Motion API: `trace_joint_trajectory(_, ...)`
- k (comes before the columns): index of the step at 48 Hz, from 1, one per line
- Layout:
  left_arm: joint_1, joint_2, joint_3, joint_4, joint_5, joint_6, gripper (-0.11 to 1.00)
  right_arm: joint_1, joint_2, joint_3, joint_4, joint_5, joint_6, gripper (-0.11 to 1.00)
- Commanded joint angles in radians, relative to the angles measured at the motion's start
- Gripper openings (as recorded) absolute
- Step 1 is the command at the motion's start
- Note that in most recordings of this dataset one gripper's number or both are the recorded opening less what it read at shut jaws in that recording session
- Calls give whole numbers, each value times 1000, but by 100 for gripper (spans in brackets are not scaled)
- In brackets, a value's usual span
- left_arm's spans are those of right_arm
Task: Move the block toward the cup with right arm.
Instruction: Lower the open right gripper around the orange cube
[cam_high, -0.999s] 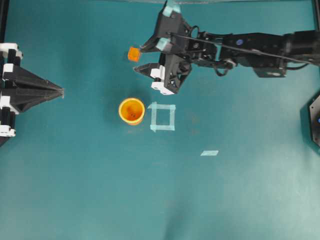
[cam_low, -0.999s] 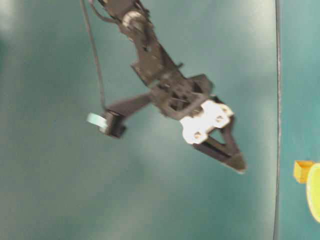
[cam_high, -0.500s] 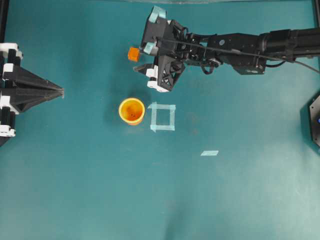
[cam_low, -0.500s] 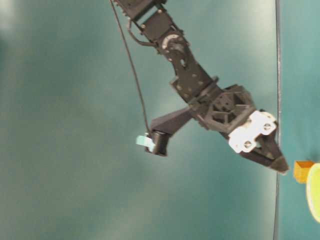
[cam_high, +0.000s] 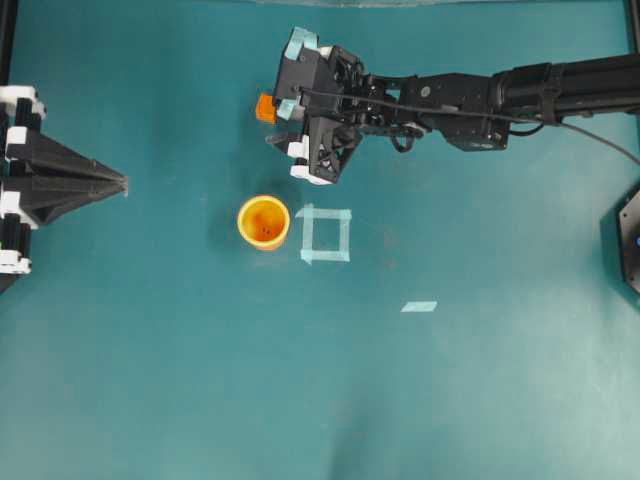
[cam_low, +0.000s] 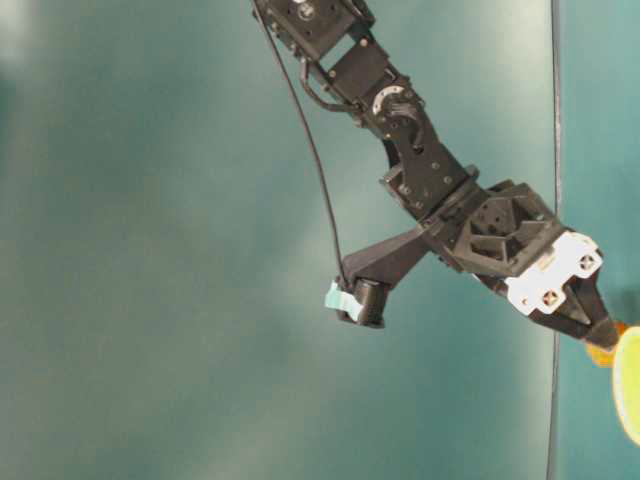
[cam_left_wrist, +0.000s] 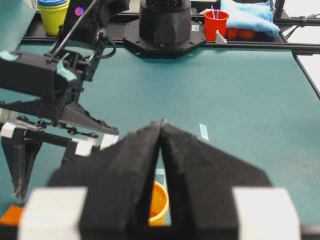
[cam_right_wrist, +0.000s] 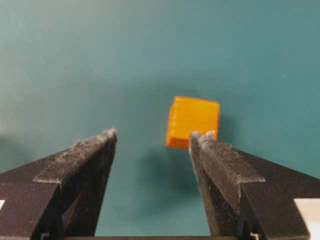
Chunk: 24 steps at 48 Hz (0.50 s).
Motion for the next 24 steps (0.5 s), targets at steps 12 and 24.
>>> trace_joint_trajectory(12, 2, 9, -23, 3, -11, -2, 8, -12, -3, -37, -26, -12, -3, 63)
trace_joint_trajectory(24, 2, 9, -21, 3, -11, -2, 8, -18, 25, -67, -46, -12, -2, 62)
